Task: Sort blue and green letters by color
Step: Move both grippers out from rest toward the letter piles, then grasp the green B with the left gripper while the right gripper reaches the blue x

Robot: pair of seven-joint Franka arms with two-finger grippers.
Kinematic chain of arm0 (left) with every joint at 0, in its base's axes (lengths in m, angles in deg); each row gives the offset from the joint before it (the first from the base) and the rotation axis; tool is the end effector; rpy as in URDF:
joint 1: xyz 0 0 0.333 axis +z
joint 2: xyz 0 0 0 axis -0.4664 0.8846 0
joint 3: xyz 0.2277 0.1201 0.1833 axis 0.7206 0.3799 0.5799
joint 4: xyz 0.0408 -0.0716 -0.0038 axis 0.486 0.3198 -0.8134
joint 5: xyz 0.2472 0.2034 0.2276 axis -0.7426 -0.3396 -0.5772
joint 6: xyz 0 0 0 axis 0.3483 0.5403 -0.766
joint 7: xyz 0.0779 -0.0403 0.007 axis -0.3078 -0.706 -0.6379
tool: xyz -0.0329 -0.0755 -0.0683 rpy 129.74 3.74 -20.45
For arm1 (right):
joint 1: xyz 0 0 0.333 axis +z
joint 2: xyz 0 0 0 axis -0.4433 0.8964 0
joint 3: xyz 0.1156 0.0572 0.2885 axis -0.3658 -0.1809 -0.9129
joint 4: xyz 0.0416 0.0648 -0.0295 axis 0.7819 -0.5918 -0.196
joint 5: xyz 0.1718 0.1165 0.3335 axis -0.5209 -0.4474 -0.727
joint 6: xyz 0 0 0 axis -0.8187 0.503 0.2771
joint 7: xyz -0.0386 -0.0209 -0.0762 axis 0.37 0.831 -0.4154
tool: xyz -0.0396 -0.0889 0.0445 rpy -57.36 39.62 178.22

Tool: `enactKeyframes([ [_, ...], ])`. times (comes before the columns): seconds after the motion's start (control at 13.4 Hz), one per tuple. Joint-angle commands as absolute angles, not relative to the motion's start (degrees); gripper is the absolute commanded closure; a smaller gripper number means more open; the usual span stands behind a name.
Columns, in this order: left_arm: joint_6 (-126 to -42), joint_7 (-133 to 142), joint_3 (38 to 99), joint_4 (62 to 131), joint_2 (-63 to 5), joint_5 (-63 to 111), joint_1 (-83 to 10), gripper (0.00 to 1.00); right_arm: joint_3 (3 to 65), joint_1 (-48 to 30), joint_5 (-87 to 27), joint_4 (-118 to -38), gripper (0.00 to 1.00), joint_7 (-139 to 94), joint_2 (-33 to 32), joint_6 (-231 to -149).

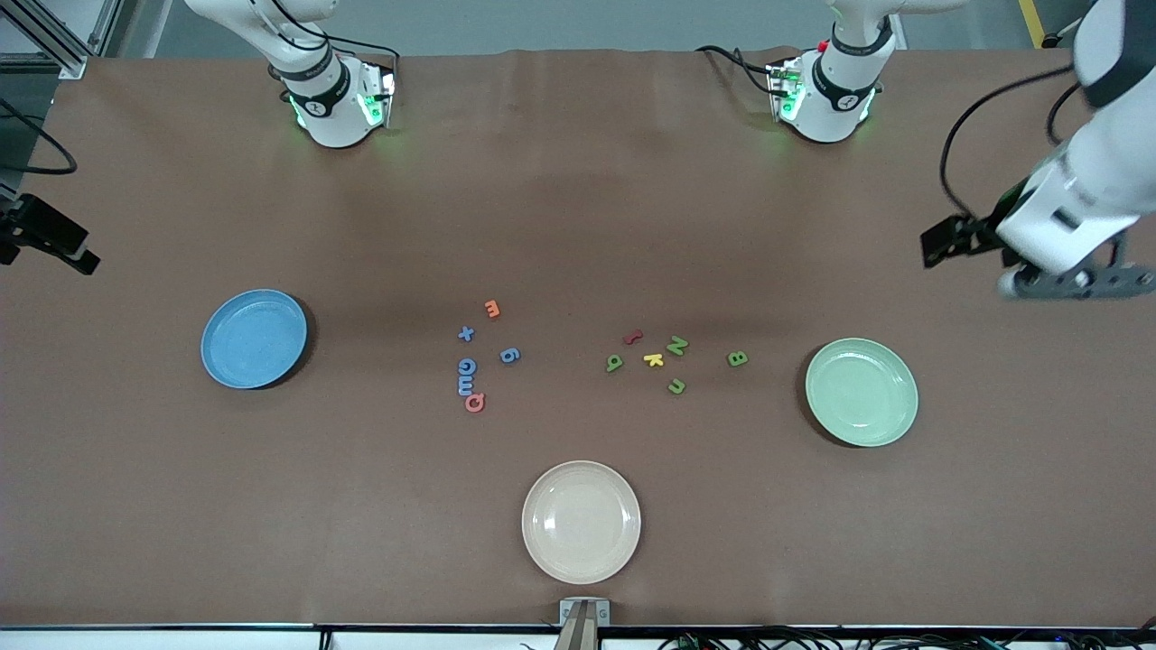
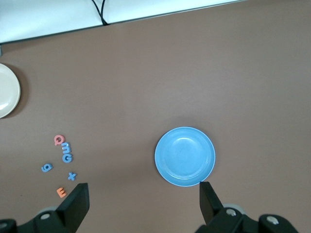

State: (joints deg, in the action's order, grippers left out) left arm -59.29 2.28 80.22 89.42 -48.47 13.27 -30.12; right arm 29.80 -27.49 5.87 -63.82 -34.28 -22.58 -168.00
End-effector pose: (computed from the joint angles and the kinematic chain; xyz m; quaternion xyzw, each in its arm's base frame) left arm 0.5783 -0.0836 0.5511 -0.9987 0.0047 0.0465 0.0179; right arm 0.5685 -0.0199 0.6602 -0.9951 0.0765 -0.0619 0.0138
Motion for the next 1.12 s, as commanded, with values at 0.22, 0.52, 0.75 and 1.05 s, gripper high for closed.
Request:
enactKeyframes([
  [0.22, -77.8, -10.4, 78.4, 100.1, -42.7, 13.6, -33.1, 0.0, 29.8, -20.8, 6.2, -63.5, 0.0, -34.7, -15.5, -160.5],
  [0.52, -88.6, -25.9, 78.5, 103.4, -34.1, 13.2, -38.8, 0.04, 29.7, -13.8, 6.0, -64.1, 0.01, -43.4, -8.8, -158.8],
  [0.75, -96.8, -33.5, 78.6, 105.5, -28.9, 13.1, -41.7, 0.11, 29.7, -9.5, 4.7, -69.9, 0.01, -50.2, -7.2, -169.0],
  [1.05, -106.4, -37.2, 78.6, 108.6, -24.4, 13.1, -41.9, 0.16, 29.7, -5.1, 3.6, -81.6, 0.01, -60.0, -7.2, -184.3],
])
